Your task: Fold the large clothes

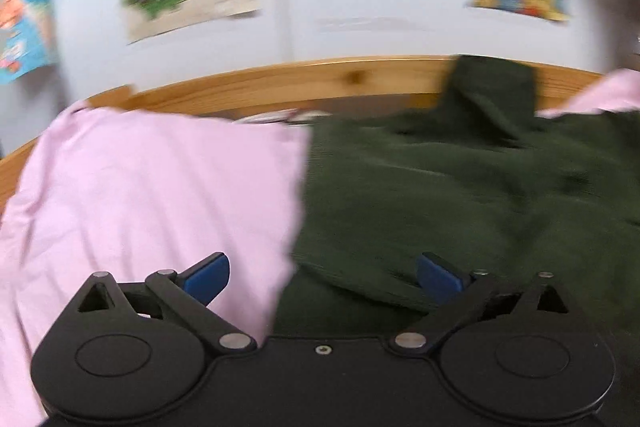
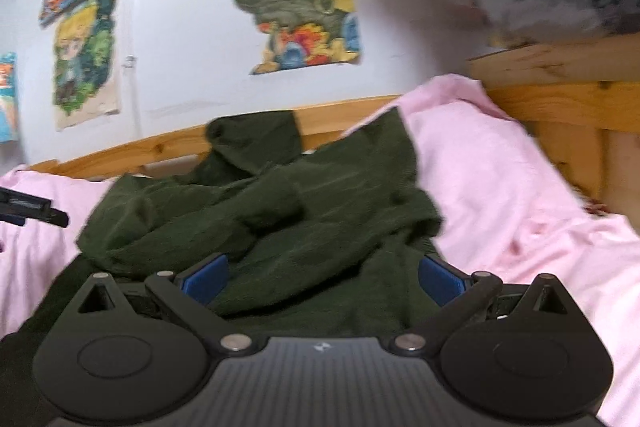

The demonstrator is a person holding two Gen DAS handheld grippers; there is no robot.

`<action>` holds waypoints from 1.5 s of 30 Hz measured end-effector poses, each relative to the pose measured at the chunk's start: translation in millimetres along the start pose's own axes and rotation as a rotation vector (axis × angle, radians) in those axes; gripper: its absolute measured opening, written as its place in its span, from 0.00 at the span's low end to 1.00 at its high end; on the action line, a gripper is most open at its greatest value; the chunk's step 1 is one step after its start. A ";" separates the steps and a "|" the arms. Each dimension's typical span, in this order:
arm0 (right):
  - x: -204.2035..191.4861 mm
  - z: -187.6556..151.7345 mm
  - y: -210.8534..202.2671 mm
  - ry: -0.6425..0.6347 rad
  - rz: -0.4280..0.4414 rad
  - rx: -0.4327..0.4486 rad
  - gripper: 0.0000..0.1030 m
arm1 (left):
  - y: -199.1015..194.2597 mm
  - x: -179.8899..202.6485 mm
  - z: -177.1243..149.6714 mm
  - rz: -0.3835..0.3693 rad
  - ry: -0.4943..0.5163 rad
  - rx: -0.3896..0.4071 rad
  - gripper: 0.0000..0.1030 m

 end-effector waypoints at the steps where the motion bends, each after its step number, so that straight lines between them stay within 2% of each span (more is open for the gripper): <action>1: -1.4 0.8 3.9 -0.001 0.019 0.000 1.00 | 10.2 -10.7 3.1 0.019 -0.018 -0.002 0.98; 6: -6.2 4.2 13.0 0.007 0.048 0.003 0.97 | 65.5 -43.2 28.5 0.057 -0.075 0.008 0.99; 10: -8.7 7.4 18.4 0.004 0.016 -0.026 0.97 | 106.7 -51.6 37.5 0.105 -0.092 0.028 0.99; 12: -11.9 13.1 25.5 -0.007 -0.023 -0.035 0.98 | 125.6 -55.6 36.7 0.105 -0.117 0.020 0.99; 15: -22.9 34.2 53.6 -0.007 -0.018 -0.031 0.98 | 134.8 -55.2 28.5 0.076 -0.137 0.046 0.99; 19: -40.6 63.0 119.1 0.033 0.029 -0.078 0.95 | 141.1 -49.5 20.4 0.090 -0.078 0.056 0.99; 20: -43.3 67.0 134.4 0.040 0.036 -0.089 0.88 | 141.4 -48.0 19.5 0.093 -0.070 0.063 0.99; 21: -45.2 69.5 150.8 0.045 0.035 -0.117 0.70 | 141.1 -47.0 18.8 0.097 -0.067 0.068 0.99; 22: -44.0 70.5 164.5 0.061 0.032 -0.151 0.56 | 140.9 -46.7 18.2 0.099 -0.069 0.070 0.99; 23: -41.8 69.8 171.3 0.080 0.034 -0.173 0.28 | 140.4 -46.9 17.1 0.099 -0.078 0.072 0.99; 24: -39.8 68.4 173.1 0.091 0.030 -0.185 0.10 | 139.7 -47.4 16.9 0.097 -0.085 0.074 0.99; 26: -38.9 64.1 158.1 0.046 0.020 -0.145 0.05 | 139.3 -48.6 16.1 0.092 -0.090 0.079 0.99; 29: -44.8 48.7 114.5 -0.131 -0.048 -0.025 0.02 | 138.4 -48.2 12.7 0.091 -0.077 0.094 0.99; 31: -47.4 26.8 96.5 -0.211 -0.085 -0.036 0.02 | 138.6 -45.1 9.0 0.101 -0.041 0.101 0.99; 34: -47.4 -8.8 87.3 -0.294 -0.122 -0.131 0.00 | 138.8 -40.4 5.1 0.116 -0.002 0.106 0.99; 37: -36.2 -20.8 79.4 -0.238 -0.178 -0.199 0.01 | 139.0 -39.0 5.5 0.127 0.008 0.102 0.99; 38: -32.7 -17.1 74.4 -0.213 -0.198 -0.189 0.08 | 136.4 -39.9 6.5 0.127 -0.005 0.104 0.99; 40: -30.5 -2.4 65.5 -0.189 -0.210 -0.125 0.32 | 126.2 -43.3 7.8 0.106 -0.049 0.138 0.99; 41: -33.0 5.1 63.6 -0.197 -0.202 -0.083 0.60 | 120.0 -44.2 8.2 0.082 -0.068 0.166 0.99; 42: -37.4 13.2 64.3 -0.210 -0.181 -0.042 0.78 | 115.8 -43.2 8.7 0.057 -0.072 0.190 0.99; 43: -43.2 22.6 68.7 -0.224 -0.135 -0.010 0.82 | 114.1 -40.4 10.3 0.045 -0.059 0.204 0.99; 45: -54.2 33.6 84.4 -0.253 -0.046 0.005 0.94 | 117.6 -31.1 16.0 0.071 -0.010 0.213 0.99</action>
Point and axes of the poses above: each gripper's, at about its wrist camera, not at the fingertips, and y roughly the way its jaws point, x to its right, z to its top, the point moved 2 cm from there along y, roughly the way its jaws point
